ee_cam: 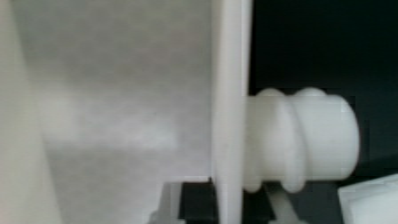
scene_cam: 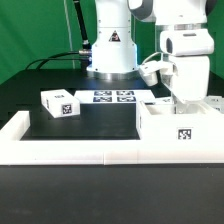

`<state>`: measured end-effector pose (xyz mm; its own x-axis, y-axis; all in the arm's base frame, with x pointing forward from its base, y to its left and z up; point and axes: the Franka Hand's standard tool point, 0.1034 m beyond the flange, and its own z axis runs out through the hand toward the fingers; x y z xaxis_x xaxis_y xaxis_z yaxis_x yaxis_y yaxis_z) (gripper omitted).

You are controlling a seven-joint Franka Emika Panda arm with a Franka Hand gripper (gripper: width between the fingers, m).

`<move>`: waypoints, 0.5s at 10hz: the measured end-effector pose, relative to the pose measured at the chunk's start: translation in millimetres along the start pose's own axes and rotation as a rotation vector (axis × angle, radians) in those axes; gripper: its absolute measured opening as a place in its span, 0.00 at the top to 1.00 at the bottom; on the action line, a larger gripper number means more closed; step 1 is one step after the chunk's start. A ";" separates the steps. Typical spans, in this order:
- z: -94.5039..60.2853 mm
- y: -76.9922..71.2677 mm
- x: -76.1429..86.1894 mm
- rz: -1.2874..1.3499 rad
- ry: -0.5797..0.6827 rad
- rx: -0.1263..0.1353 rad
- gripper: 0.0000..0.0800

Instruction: Assemble cabinet

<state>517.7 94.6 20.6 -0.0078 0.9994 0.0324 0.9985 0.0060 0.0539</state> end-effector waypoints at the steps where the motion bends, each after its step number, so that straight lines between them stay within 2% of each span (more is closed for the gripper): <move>1: 0.2 0.5 4.5 0.001 -0.002 0.005 0.96; 3: 0.5 0.8 11.9 -0.008 -0.001 0.009 0.96; 5: 0.4 0.7 12.1 0.001 -0.001 0.010 0.96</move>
Offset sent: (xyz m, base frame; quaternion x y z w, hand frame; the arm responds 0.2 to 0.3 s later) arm 0.0085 0.0127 -0.0050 0.0075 -0.0074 -0.0507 0.9987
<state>518.3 106.7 20.6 -0.0067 0.9995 0.0313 0.9990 0.0054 0.0437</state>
